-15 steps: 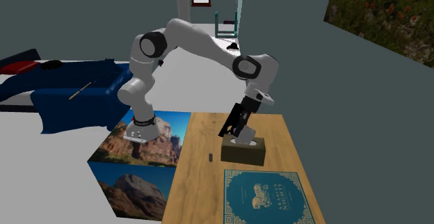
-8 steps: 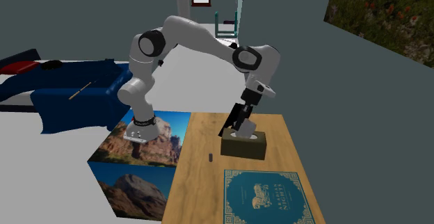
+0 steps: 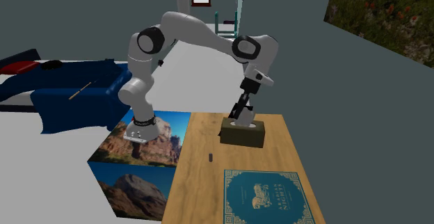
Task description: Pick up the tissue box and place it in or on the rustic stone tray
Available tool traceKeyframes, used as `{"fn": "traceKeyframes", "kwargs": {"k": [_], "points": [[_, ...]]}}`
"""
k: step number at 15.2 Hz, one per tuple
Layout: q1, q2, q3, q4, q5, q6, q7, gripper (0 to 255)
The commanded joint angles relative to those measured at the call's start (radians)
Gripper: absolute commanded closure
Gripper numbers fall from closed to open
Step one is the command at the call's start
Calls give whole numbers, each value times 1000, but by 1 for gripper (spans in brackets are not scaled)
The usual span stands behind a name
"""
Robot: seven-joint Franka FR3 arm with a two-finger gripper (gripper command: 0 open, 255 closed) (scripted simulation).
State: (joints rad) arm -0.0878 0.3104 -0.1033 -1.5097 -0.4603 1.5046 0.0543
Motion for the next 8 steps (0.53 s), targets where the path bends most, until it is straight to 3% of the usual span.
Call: {"fn": "traceKeyframes", "kwargs": {"k": [1, 8], "points": [[27, -15, 16, -5, 7, -28, 34, 255], [122, -57, 76, -12, 40, -126, 158, 255]]}}
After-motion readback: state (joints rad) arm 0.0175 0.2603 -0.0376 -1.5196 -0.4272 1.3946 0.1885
